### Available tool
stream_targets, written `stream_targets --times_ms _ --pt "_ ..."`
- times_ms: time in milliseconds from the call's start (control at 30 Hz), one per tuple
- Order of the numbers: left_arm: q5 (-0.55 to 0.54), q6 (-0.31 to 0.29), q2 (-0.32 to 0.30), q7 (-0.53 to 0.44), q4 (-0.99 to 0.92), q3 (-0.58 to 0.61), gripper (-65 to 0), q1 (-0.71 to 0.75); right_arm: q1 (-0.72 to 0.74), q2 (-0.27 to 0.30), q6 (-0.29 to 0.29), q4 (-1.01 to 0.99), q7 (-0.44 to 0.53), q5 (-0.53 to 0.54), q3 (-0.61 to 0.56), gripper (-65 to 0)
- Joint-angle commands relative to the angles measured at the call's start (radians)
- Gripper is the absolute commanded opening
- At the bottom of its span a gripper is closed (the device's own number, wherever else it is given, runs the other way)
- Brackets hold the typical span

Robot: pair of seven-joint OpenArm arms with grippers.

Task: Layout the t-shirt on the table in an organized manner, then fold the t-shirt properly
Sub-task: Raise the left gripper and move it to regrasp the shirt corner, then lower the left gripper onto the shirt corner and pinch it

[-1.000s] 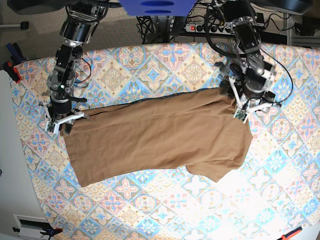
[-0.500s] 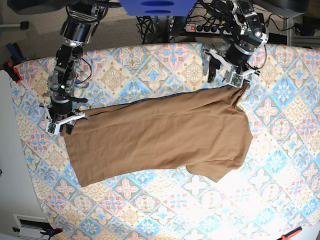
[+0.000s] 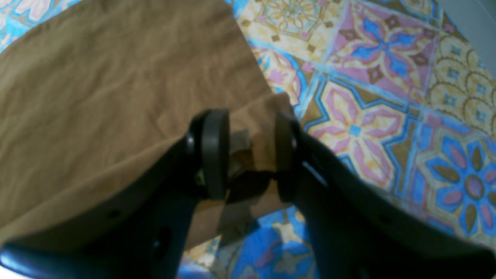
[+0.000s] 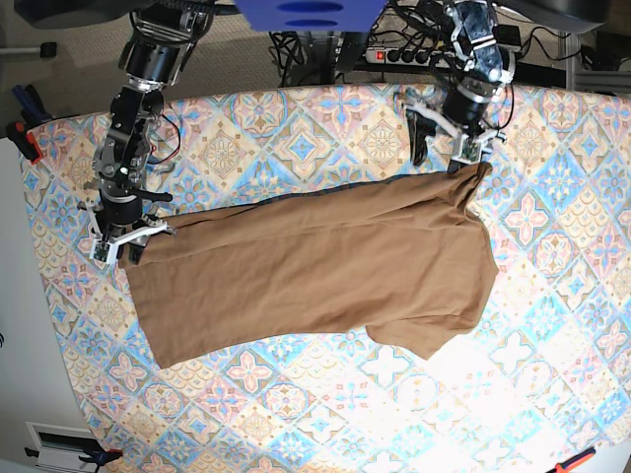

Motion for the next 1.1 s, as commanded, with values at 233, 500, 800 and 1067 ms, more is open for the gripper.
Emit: stream_targets --times_ms 233,500,800,1067 --pt "0.03 -0.005 0.007 -0.069 0.02 -0.062 -28.0 -0.048 0.001 0.011 0.002 0.018 0.021 0.006 0.0 -45.8" --pt "0.105 -0.005 0.006 -0.067 0.014 -0.104 -28.1 -0.121 0.001 0.011 0.002 0.018 0.021 0.006 0.0 -45.8" --pt "0.29 -0.005 0.007 -0.063 -0.049 -0.094 -34.2 -0.197 0.001 0.011 0.002 0.018 0.021 0.006 0.0 -45.8" --pt "0.254 -0.005 0.09 -0.067 0.084 -0.137 -65.0 -0.161 0.001 0.011 0.002 0.02 0.021 0.006 0.0 -45.8"
